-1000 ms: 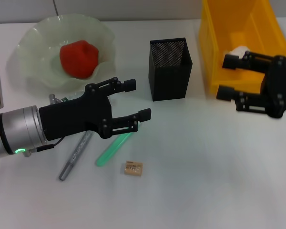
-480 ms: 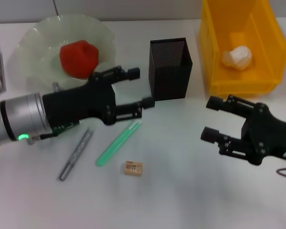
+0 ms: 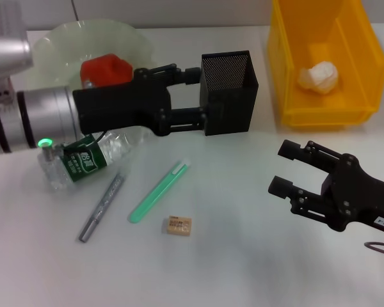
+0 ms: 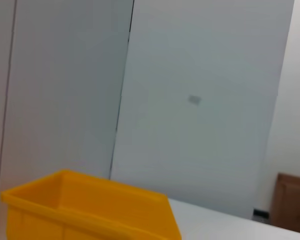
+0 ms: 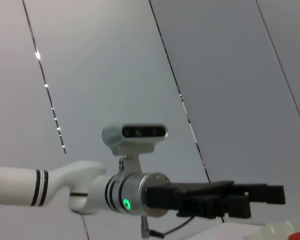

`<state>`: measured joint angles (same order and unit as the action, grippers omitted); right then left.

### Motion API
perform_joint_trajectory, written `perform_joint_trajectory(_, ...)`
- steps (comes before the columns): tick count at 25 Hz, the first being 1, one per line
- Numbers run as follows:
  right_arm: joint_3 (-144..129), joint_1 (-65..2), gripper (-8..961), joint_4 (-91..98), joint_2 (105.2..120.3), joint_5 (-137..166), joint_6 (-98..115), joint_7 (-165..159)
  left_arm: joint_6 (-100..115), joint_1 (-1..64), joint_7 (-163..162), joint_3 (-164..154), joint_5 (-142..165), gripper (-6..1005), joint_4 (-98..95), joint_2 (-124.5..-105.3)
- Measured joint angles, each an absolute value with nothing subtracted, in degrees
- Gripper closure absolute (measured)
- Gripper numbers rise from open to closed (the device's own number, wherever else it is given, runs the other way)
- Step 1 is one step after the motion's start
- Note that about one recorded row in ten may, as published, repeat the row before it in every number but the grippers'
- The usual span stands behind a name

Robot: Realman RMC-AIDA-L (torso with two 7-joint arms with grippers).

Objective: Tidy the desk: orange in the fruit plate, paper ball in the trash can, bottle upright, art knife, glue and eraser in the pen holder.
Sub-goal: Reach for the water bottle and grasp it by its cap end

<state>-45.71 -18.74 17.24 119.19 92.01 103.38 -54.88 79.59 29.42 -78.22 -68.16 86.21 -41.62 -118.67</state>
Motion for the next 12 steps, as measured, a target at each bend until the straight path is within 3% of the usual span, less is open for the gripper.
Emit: perform_joint_trajectory(12, -45.70, -19.25, 215, 15.21, 119.34, 92.12, 99.06, -54.82, 78.93, 29.70, -91.48, -69.42, 97.67, 203, -55.23, -118.41)
